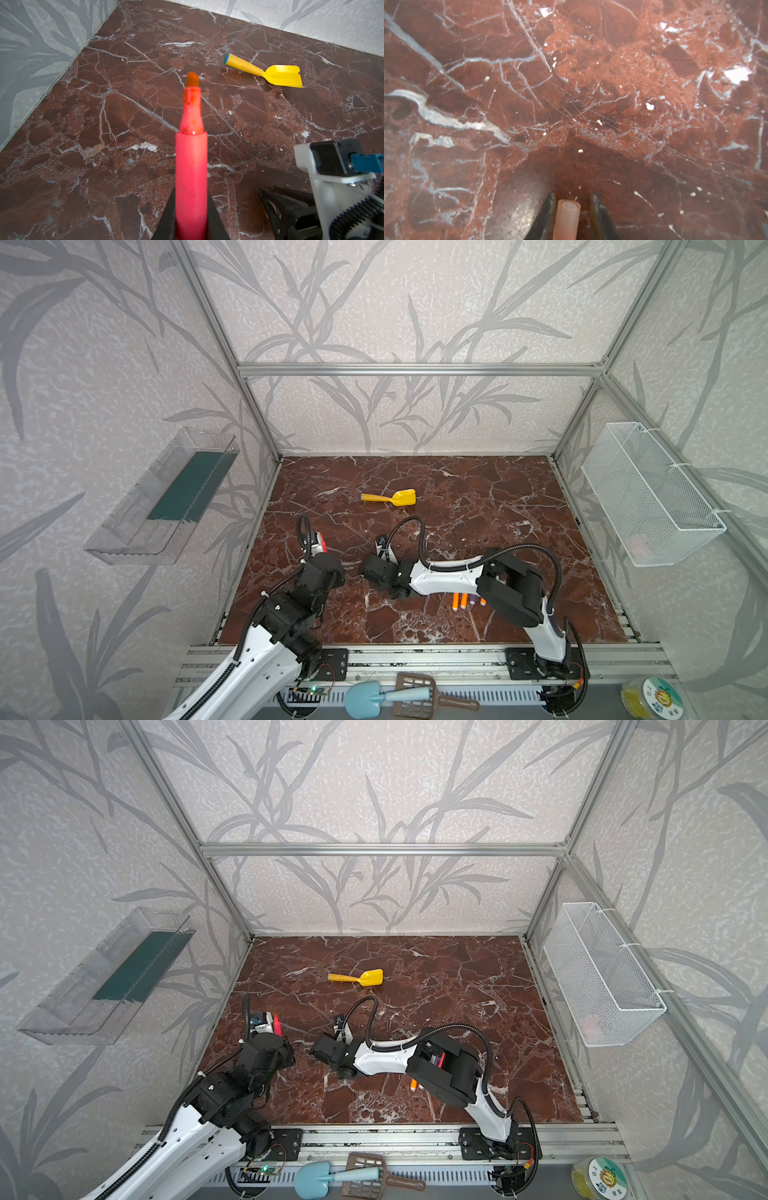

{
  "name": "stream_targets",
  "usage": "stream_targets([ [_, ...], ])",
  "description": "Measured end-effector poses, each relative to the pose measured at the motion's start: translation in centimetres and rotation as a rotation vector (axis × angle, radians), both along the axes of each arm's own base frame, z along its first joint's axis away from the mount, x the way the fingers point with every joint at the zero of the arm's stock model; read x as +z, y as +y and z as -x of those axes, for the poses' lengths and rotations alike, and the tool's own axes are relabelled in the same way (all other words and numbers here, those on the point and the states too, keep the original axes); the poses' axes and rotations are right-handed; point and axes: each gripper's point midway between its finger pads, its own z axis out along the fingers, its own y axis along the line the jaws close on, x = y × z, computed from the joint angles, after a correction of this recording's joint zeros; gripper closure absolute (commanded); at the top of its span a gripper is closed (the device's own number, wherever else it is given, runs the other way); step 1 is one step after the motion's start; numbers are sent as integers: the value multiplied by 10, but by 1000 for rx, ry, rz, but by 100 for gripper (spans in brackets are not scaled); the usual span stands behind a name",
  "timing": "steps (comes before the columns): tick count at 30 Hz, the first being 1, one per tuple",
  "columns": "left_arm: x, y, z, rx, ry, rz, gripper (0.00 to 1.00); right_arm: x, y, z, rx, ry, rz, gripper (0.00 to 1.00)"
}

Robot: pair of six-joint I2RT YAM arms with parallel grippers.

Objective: Insert the pens into the pen caps
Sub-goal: 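Grasp the pale pink cap with the right gripper and lift it, then bring the pale pink cap over the pink marker tip held by the left gripper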

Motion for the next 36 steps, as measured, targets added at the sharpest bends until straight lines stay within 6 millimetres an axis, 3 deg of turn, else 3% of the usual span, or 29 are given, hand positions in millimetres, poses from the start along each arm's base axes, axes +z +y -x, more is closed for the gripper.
stream_targets([
  [11,0,-1,0,-8,2,3,100,1,-4,2,-2,7,-32,87],
  [16,-1,-20,-2,-85,2,66,100,4,-34,18,-1,36,-31,88],
  [20,-3,-53,-4,-201,19,196,100,19,-65,31,-19,35,-57,88],
  [25,-7,-101,0,-347,43,339,100,63,-95,34,-66,-23,-202,88],
  [30,-15,-173,35,-590,74,332,100,101,-128,34,-120,-94,-355,87],
  [36,-21,-227,56,-722,57,332,100,138,-168,34,-181,-175,-542,85],
])
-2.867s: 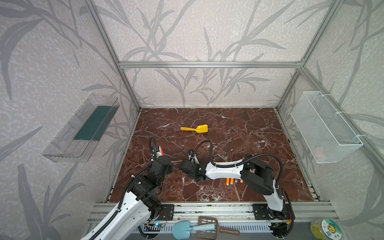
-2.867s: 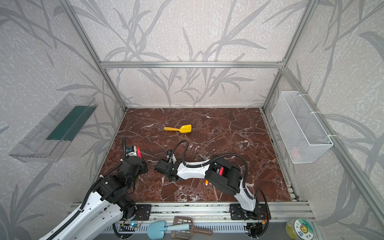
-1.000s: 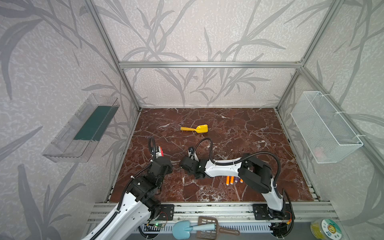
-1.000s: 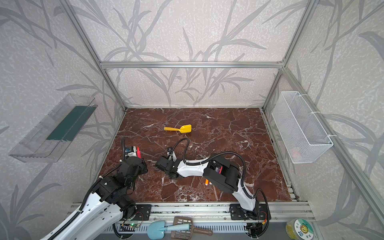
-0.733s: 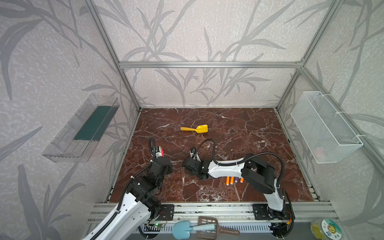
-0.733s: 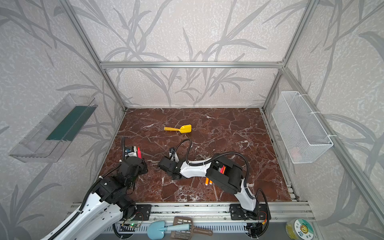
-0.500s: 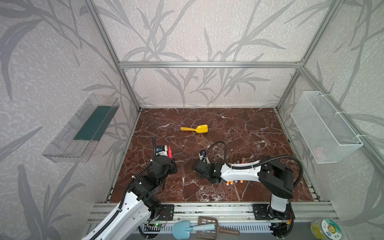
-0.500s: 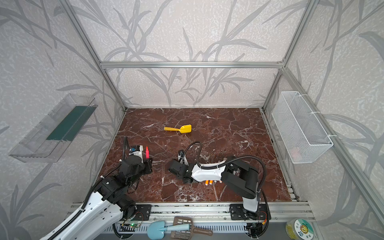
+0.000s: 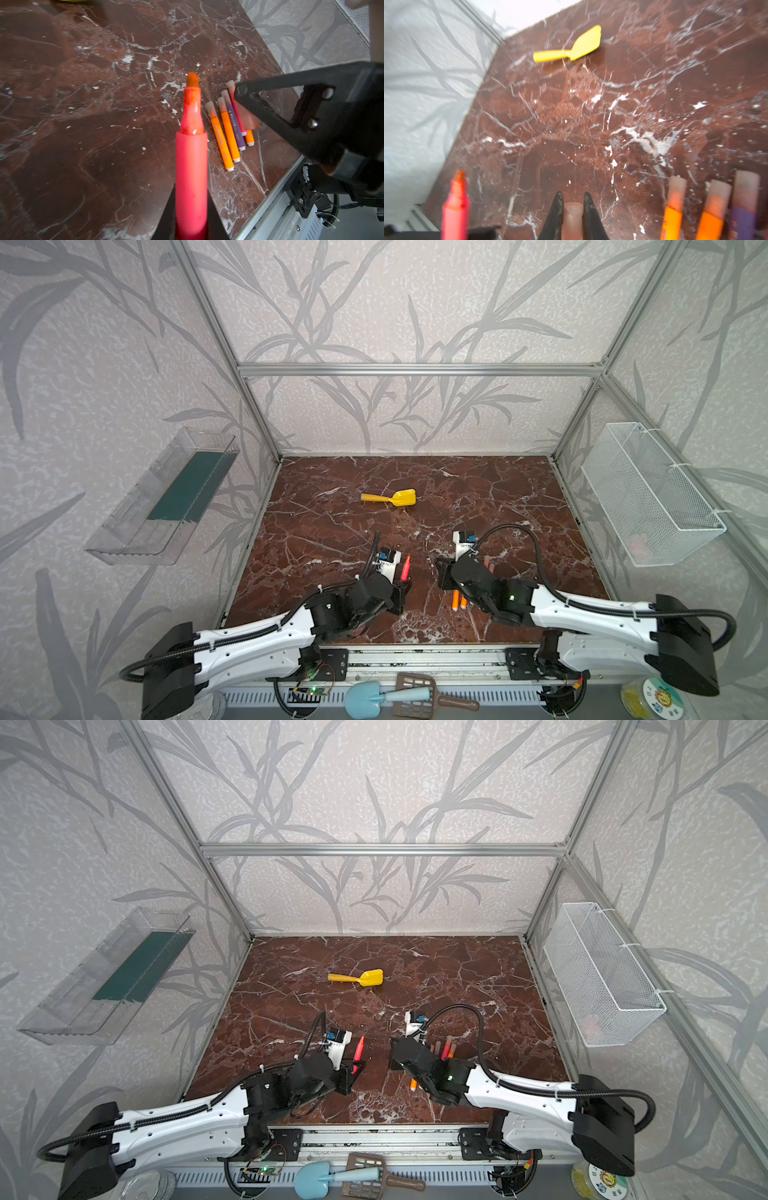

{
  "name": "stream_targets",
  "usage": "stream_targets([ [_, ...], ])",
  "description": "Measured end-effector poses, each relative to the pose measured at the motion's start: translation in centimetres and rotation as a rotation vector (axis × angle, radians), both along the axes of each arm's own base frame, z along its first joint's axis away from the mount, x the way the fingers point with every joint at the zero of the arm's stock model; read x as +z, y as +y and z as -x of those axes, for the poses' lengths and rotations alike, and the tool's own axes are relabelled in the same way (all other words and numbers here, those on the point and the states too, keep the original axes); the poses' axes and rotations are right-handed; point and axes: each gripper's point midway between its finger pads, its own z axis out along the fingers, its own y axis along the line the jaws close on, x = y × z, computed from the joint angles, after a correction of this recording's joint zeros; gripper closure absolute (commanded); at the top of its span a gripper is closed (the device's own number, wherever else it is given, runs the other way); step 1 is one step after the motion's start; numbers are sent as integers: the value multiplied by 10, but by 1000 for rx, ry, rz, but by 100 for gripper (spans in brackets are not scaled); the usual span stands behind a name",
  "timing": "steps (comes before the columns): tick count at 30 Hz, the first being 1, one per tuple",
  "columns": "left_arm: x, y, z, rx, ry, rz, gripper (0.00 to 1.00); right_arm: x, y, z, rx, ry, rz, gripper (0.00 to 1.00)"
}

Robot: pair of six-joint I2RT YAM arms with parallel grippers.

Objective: Insert the pens into the pen caps
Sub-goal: 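Bring the pale pink cap over the pink marker tip held by the left gripper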

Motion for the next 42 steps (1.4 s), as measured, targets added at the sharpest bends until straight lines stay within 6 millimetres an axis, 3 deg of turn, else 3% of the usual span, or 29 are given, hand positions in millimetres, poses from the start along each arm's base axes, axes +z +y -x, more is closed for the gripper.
stream_targets([
  [6,2,-41,12,-65,-35,22,100,24,-34,3,-56,-62,-152,85],
  [15,5,-82,14,-113,-44,74,100,45,-37,8,-47,-115,-283,86],
  [26,7,-93,15,-132,-47,109,100,53,-21,7,-6,-117,-366,89],
  [42,9,-94,17,-143,-42,118,100,53,-24,-2,-64,-134,-370,91],
])
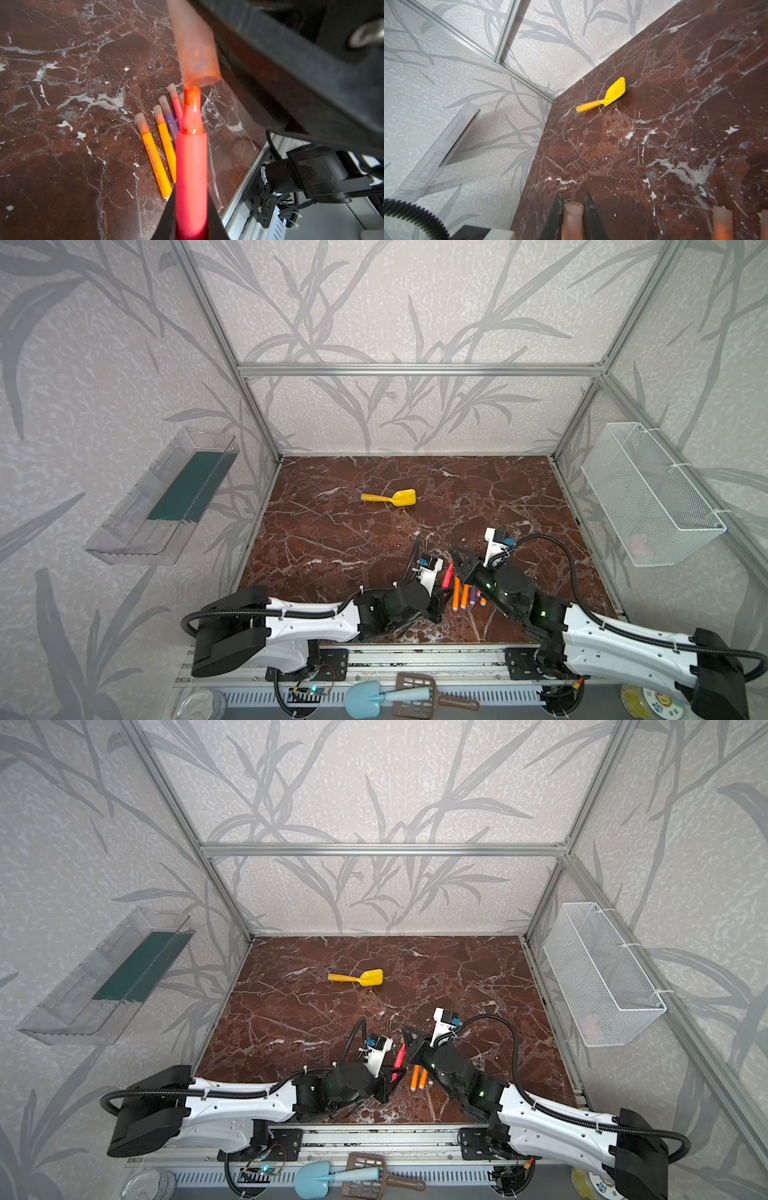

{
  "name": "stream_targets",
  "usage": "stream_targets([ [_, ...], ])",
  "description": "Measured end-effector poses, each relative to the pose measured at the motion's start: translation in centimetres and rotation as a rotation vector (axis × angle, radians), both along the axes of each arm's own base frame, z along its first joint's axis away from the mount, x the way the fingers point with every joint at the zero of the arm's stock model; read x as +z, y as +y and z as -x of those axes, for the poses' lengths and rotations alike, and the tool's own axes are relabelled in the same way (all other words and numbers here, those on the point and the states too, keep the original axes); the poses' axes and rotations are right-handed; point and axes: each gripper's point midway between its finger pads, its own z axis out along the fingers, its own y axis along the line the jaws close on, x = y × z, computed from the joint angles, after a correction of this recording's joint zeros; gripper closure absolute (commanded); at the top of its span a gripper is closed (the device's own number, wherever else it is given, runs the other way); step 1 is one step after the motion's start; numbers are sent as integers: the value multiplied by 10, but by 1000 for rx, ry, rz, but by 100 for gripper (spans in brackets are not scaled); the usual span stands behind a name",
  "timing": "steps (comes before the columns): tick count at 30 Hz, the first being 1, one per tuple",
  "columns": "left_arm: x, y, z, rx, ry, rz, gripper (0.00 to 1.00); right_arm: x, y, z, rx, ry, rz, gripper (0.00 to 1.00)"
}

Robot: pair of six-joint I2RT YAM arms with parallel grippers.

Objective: Insert the pens into the pen caps
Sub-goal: 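Bring the pale pink cap over the pink marker tip held by the left gripper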

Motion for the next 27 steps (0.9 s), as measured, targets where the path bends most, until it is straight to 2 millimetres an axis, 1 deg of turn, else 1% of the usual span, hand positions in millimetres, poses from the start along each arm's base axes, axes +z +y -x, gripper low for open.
stream_targets([
  [7,2,0,0,-1,-1,4,100,2,-4,-3,-31,-8,0,92],
  [11,9,1,0,1,-8,25,100,0,-6,-3,-34,-4,9,93],
  [20,8,2,0,2,-6,17,100,-3,-2,-2,-17,3,11,95],
  [27,7,5,-3,25,-13,15,100,-3,5,2,29,15,-5,97],
])
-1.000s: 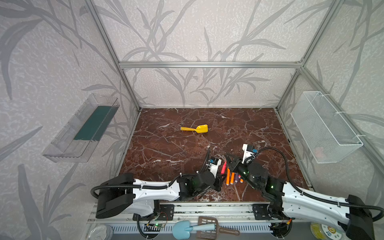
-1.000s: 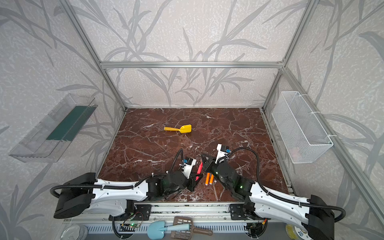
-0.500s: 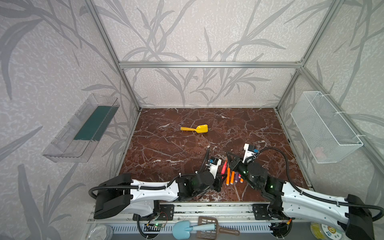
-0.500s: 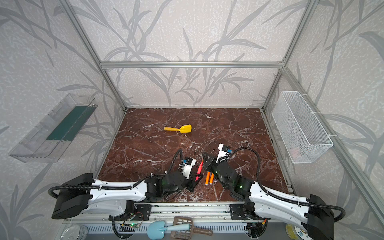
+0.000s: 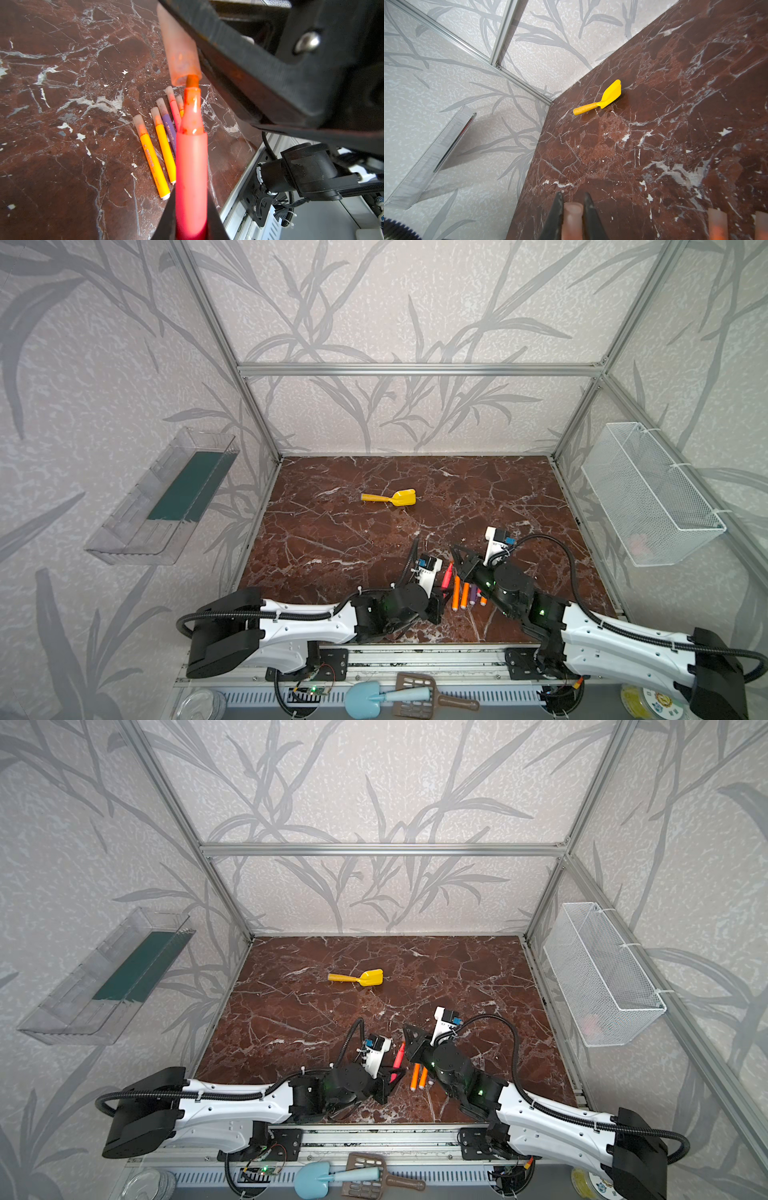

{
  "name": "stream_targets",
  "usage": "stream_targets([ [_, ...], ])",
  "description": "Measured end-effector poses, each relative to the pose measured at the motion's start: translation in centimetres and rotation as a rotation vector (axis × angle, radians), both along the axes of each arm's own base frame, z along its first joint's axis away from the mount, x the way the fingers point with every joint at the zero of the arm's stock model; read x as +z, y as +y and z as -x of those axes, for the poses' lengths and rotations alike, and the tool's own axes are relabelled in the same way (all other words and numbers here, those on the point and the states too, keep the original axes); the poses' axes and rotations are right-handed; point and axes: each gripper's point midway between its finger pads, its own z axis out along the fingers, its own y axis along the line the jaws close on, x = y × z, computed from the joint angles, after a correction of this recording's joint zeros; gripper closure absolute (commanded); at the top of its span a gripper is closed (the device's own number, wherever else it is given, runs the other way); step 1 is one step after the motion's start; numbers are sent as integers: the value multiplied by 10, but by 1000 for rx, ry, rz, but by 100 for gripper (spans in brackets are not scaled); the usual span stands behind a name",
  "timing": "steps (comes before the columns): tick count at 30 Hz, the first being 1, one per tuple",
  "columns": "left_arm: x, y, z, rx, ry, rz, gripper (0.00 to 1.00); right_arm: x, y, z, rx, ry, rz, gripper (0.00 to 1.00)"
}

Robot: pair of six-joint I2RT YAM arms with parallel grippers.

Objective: Insert the pens into the pen caps
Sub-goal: 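Bring the pale pink cap over the pink marker tip held by the left gripper, then push the pale pink cap down onto the pink marker with both grippers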

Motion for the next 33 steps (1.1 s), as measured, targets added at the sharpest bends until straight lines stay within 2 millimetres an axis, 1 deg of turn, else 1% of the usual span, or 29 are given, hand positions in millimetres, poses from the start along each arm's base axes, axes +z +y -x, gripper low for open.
stream_targets([
  [10,0,3,-7,20,3,2,100,-3,6,5,43,20,-35,97],
  [14,2,3,-9,2,31,24,100,-4,6,5,42,4,-54,92],
  [19,5,4,-6,-42,66,70,100,-3,6,6,52,-17,-78,88],
  [22,8,4,-4,-58,73,87,100,-2,7,7,63,-30,-85,82],
  [28,19,8,0,-73,64,124,100,7,5,10,72,-55,-100,74],
  [31,22,7,1,-80,63,133,100,8,2,11,69,-65,-105,66],
  [33,23,7,0,-78,60,137,100,7,0,13,70,-70,-93,57],
])
